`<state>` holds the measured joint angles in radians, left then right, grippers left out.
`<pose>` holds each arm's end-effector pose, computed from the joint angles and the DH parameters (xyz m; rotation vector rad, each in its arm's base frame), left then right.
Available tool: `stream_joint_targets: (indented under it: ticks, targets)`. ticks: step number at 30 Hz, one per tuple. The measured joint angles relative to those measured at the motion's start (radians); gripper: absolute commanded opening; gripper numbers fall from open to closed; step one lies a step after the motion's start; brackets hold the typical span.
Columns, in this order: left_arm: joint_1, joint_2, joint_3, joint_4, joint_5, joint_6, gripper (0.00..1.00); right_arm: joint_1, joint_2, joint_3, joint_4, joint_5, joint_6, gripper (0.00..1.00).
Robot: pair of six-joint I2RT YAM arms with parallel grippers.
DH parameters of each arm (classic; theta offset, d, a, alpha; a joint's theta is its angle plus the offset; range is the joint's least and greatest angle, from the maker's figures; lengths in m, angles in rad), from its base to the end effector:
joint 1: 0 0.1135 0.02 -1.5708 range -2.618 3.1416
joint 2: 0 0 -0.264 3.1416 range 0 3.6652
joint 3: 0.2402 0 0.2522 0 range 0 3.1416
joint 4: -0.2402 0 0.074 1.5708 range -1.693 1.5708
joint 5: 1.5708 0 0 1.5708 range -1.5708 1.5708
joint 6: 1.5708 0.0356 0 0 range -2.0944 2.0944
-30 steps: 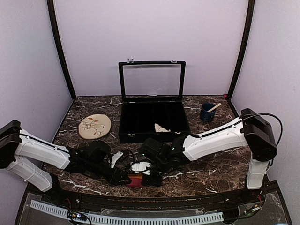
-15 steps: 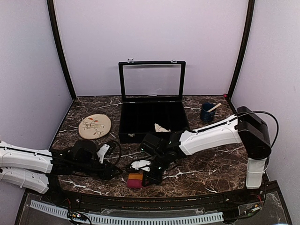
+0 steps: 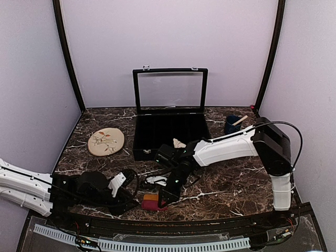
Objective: Roll the socks
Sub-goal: Roll the sock at the center of the board.
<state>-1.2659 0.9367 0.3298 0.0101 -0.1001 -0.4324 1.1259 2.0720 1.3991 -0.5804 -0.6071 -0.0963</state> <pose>0.0603 -0.1797 0.1743 0.8734 2.1234 -0.8365 0.1573 0.3771 0.1412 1.8040 -2.3187 -1.0312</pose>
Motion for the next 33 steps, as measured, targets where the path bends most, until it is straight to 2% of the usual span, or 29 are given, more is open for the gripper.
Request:
stream_joint_targets:
  ticks: [4,13,21,33]
  targets:
    - [-0.062,0.051,0.044,-0.014,-0.041,0.039,0.49,-0.014,0.023,0.023,-0.027,-0.039,0.001,0.0]
    - [-0.162,0.308,0.207,-0.033,-0.082,0.173,0.5,-0.032,0.052,0.043,-0.054,-0.105,0.001,0.0]
    - [-0.171,0.432,0.261,-0.053,-0.129,0.264,0.51,-0.04,0.056,0.043,-0.08,-0.136,0.0,0.0]
    - [-0.171,0.512,0.298,-0.059,-0.156,0.348,0.51,-0.048,0.071,0.054,-0.118,-0.163,-0.015,0.0]
